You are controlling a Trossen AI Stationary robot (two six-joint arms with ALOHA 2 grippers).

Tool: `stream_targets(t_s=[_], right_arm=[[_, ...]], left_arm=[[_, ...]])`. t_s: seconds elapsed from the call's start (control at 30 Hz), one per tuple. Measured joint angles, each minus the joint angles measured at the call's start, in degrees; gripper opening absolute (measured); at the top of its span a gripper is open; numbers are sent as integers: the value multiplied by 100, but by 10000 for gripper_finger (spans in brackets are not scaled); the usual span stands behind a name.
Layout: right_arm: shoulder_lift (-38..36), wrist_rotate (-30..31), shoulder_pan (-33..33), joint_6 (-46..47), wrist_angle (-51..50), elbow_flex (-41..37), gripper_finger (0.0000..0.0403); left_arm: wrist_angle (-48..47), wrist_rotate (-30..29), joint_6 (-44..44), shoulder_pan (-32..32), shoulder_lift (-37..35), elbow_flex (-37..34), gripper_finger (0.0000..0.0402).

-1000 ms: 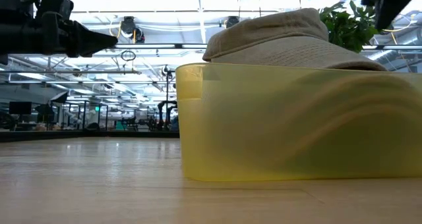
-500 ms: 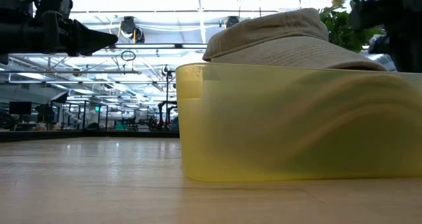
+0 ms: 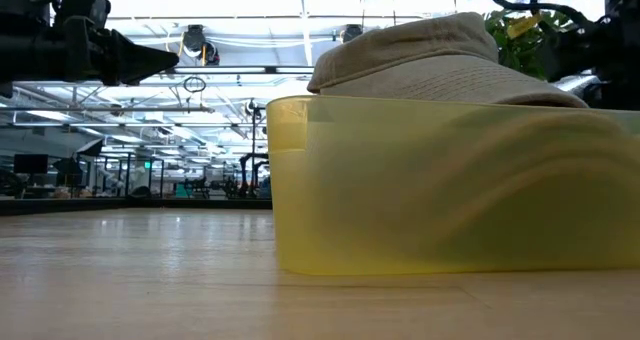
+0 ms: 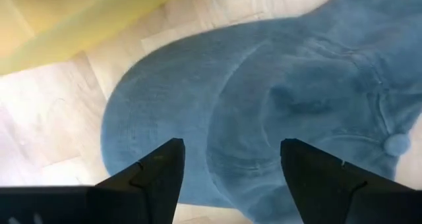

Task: Pick and place caps into container
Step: Put the bottom blue cap into the yellow container

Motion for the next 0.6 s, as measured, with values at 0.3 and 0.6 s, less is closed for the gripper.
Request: stream_targets(t_s=[0.3, 0.6], right_arm=[[-2, 15, 0, 250, 75, -468, 233], [-11, -188, -4, 265, 1046, -1155, 224]], left_arm=[[0, 0, 1, 0, 0, 0, 37], [-4, 0, -23, 0, 0, 0, 37]])
